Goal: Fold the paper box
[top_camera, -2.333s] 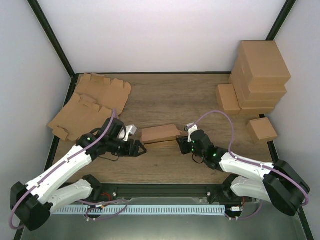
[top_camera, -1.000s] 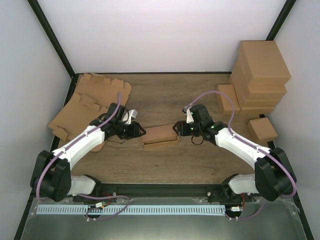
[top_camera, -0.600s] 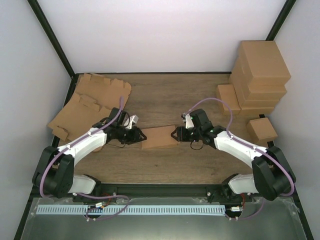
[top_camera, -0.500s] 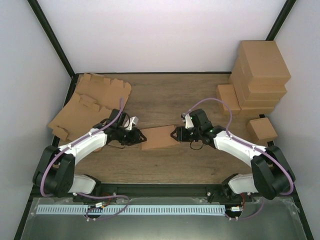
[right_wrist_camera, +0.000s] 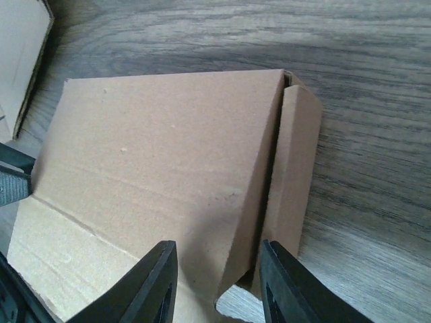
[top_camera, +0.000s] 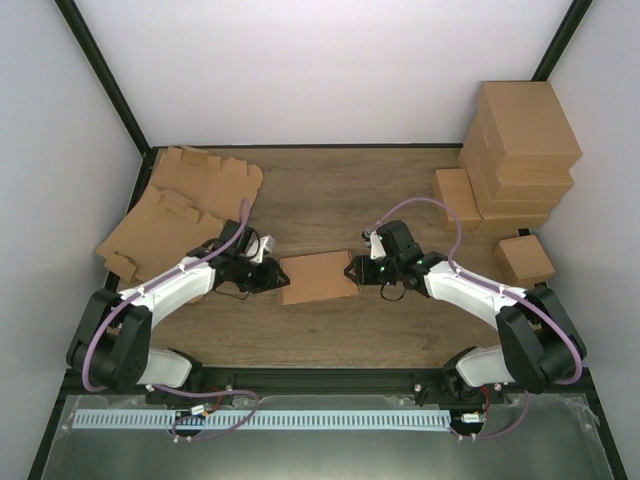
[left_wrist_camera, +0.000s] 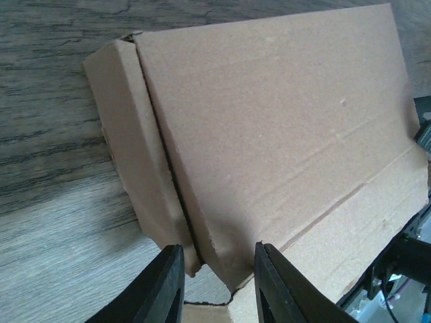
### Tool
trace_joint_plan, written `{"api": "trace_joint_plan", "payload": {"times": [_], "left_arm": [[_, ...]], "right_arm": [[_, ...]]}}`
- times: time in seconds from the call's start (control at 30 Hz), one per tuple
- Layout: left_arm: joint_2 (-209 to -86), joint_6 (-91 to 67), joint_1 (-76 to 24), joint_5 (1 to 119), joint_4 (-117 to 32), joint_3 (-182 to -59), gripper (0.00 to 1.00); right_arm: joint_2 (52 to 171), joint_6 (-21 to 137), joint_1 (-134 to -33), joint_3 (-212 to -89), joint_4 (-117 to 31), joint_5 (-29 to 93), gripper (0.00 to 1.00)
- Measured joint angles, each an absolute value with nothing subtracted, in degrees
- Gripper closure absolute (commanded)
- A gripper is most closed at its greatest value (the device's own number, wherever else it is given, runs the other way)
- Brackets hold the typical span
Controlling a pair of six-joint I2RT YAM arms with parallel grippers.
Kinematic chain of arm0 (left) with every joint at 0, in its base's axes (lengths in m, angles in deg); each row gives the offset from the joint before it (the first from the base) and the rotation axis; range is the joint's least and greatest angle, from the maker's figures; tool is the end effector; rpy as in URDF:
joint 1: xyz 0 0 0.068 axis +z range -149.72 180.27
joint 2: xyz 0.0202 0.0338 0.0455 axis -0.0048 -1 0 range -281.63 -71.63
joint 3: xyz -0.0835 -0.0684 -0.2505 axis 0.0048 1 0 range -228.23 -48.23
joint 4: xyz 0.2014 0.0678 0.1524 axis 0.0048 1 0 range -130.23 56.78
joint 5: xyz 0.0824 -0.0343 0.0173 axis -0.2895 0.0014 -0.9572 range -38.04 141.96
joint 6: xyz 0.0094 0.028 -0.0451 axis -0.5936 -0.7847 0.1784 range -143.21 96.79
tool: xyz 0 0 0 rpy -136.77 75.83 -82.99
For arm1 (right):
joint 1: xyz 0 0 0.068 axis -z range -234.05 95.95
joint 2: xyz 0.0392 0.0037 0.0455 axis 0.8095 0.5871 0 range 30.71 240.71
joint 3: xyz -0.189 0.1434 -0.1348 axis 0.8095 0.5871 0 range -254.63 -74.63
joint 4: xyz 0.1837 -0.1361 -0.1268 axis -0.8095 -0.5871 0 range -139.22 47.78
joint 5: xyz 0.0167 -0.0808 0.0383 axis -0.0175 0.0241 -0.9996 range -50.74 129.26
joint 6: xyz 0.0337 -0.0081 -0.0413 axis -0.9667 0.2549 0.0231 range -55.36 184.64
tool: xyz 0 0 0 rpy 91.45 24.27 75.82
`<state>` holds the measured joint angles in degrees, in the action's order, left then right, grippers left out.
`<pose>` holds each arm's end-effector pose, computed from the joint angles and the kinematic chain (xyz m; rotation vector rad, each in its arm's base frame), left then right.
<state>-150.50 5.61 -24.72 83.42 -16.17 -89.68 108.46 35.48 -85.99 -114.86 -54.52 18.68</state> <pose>0.2187 -0.1225 0.1795 0.1057 2.7748 -1.0142 0.2175 0.1503 0.1878 -0.2334 2.5703 0.8814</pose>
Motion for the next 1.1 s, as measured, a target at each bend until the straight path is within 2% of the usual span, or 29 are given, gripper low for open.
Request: {"api": "trace_joint_plan", "payload": {"times": [0.2, 0.4, 0.57, 0.67, 0.77, 0.97, 1.07, 1.1], "left_arm": [[-152.14, 4.47, -24.72, 82.13, -15.21, -89.62, 0.70], [-152.93, 3.49, -24.72, 80.19, -14.38, -89.25, 0.70], [-153.12, 3.31, -24.72, 79.86, -14.53, -89.25, 0.70], [-153.71, 3.34, -24.72, 80.10, -15.38, -88.96, 0.76], [-153.87, 3.34, -24.70, 80.78, -16.04, -88.94, 0.78], [-153.17, 3.44, -24.72, 81.15, -15.87, -88.94, 0.74], [-151.18, 3.64, -24.74, 80.21, -14.49, -89.42, 0.61], [-150.22, 4.04, -24.78, 78.94, -13.79, -89.86, 0.60]], "right_arm": [[110.45, 36.79, -85.99, -114.16, -54.62, 19.21, 0.68], [111.98, 37.68, -85.99, -112.72, -54.21, 19.45, 0.60], [112.55, 38.16, -85.99, -112.04, -51.98, 18.86, 0.67], [113.08, 38.23, -85.99, -111.93, -50.47, 18.18, 0.69], [113.38, 38.27, -85.84, -111.93, -49.62, 17.90, 0.69], [112.70, 38.65, -85.73, -111.91, -50.28, 18.12, 0.57], [111.26, 39.32, -85.73, -112.00, -52.24, 18.49, 0.43], [110.78, 39.69, -85.73, -112.22, -53.20, 18.84, 0.38]]}}
